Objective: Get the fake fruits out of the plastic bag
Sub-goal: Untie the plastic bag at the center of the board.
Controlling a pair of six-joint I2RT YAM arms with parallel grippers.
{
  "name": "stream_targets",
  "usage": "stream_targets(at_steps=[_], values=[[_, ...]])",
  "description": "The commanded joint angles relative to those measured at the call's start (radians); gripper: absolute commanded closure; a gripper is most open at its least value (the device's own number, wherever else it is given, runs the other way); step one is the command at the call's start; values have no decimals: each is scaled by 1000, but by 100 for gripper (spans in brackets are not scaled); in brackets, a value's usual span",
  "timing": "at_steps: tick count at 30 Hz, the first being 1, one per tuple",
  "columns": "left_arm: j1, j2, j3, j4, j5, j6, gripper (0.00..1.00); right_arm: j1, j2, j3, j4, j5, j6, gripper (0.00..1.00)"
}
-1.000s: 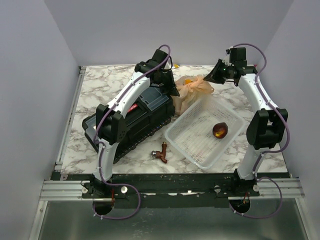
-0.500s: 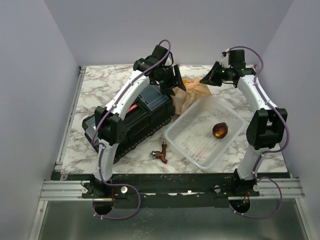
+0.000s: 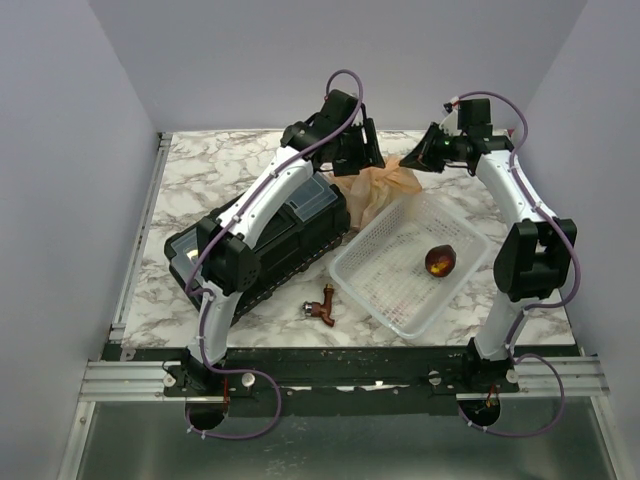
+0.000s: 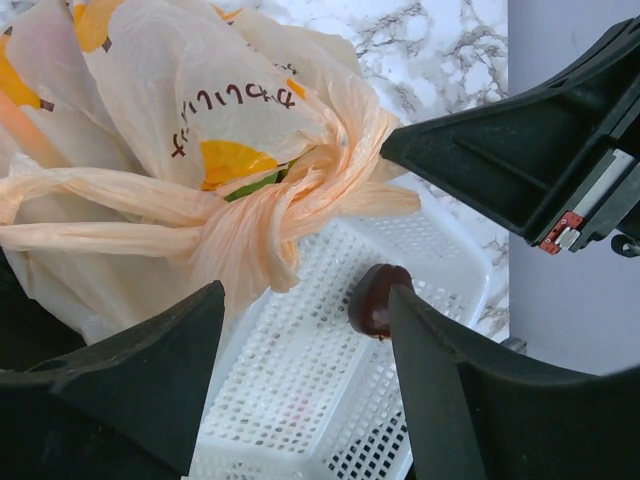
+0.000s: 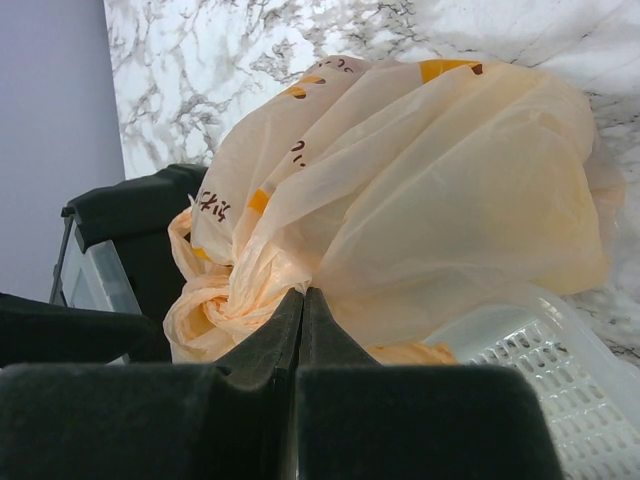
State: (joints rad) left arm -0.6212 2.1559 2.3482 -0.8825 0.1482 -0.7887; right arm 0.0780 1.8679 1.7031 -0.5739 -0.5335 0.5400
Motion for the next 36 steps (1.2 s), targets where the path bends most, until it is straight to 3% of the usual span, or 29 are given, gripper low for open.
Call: stream_targets(at_steps=[1,7,13,17,21,23,24,28,36], values=[[-8,2,-7,51,-81,16,38,-4,-63,-12,-18,-28,-22,99],[-9,32,-10,47,-57,17,48,-4,-64,-3,-23,-22,-25,99],[-8,49,-12,29,-43,26,48,-4,-63,3,-23,-23,-28,99],[-8,60,-12,19,-39,39,56,-4,-65,1,-23,-25,-28,99],[-6,65,-6,4,-22,56,73,-4,-67,6,-23,-10,-29,99],[-1,65,2,-16,-21,65,94,-4,-62,17,-21,1,-25,99],[3,63,7,-32,-27,65,100,-4,-54,27,-25,9,-15,99],[26,32,-6,-83,-30,49,100,-6,-28,79,-46,92,60,99],[30,-89,-167,-10,14,20,100,-28,42,176,-127,220,109,99]])
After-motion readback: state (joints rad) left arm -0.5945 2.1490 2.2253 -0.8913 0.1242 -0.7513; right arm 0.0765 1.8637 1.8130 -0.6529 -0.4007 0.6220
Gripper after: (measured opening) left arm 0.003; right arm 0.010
